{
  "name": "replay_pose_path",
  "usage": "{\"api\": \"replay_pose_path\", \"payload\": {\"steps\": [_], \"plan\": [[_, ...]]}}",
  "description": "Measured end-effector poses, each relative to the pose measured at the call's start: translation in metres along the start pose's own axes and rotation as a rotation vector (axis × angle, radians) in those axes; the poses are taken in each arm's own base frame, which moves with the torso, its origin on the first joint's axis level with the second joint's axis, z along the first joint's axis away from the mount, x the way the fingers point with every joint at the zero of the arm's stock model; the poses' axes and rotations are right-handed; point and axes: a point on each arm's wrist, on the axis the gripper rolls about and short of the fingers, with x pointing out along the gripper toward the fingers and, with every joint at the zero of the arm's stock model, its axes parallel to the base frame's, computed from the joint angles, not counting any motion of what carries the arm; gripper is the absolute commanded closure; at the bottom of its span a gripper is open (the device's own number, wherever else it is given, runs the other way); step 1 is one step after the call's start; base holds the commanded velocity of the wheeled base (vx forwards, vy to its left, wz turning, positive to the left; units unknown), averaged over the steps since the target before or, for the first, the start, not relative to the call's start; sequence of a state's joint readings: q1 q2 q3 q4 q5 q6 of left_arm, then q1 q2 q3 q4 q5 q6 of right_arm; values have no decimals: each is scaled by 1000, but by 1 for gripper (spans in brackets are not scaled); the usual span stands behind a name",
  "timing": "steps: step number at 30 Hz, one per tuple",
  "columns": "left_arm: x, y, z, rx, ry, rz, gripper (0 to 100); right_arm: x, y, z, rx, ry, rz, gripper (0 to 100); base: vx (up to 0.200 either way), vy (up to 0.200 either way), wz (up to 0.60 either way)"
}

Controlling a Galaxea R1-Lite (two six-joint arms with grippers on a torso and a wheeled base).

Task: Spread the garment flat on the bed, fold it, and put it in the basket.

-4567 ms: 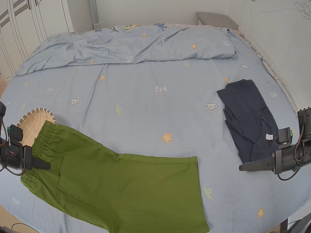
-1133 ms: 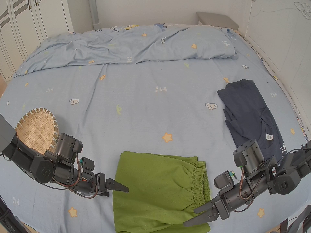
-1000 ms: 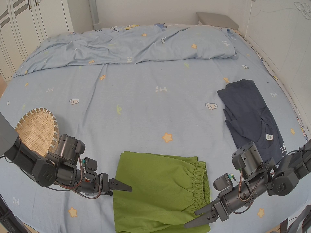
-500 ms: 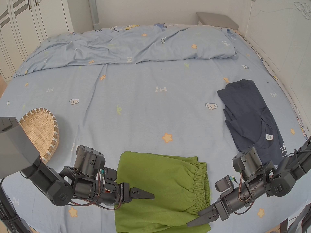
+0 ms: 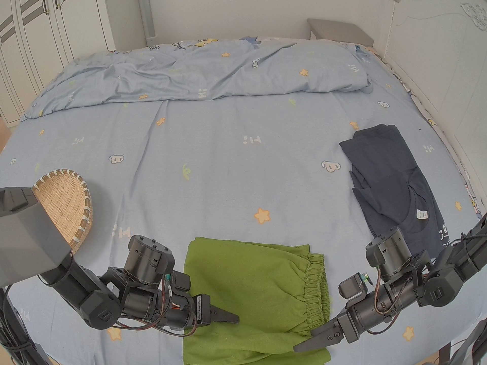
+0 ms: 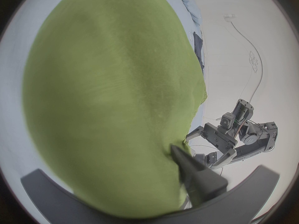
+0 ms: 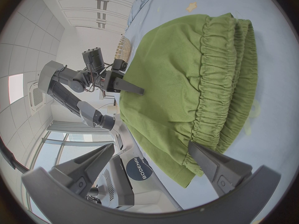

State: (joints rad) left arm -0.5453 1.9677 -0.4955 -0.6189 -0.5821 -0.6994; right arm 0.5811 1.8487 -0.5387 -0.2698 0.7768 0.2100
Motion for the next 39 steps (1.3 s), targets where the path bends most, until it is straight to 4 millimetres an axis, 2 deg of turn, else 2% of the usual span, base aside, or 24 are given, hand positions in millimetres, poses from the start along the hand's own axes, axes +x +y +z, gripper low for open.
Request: {"api": "replay_pose_path", "payload": {"steps": [7, 11, 14, 19, 24, 28, 31, 39], "plan": [[-1, 1, 2, -3, -9, -2, 100, -3, 1, 1, 3, -14, -1, 0, 0, 0, 0], [-8, -1, 5, -3, -32, -6, 100, -14, 3, 6, 1, -60, -6, 0, 0, 0, 0], [-18, -4, 9, -1, -66, -15, 100, -30, 8, 13, 9, -129, -13, 0, 0, 0, 0], [-42, -9, 17, -26, -105, 1, 100, -70, 13, 35, 19, -295, -46, 0, 0, 0, 0], [-65, -21, 24, -38, -100, 36, 100, -96, 19, 46, 22, -372, -67, 0, 0, 0, 0], [-81, -33, 34, 12, -136, 30, 100, -107, 20, 48, 30, -405, -82, 0, 0, 0, 0], [-91, -35, 39, 46, -175, 29, 100, -112, 19, 48, 36, -419, -89, 0, 0, 0, 0], [-105, -36, 40, 31, -155, 69, 100, -116, 21, 48, 33, -433, -90, 0, 0, 200, 0]]}}
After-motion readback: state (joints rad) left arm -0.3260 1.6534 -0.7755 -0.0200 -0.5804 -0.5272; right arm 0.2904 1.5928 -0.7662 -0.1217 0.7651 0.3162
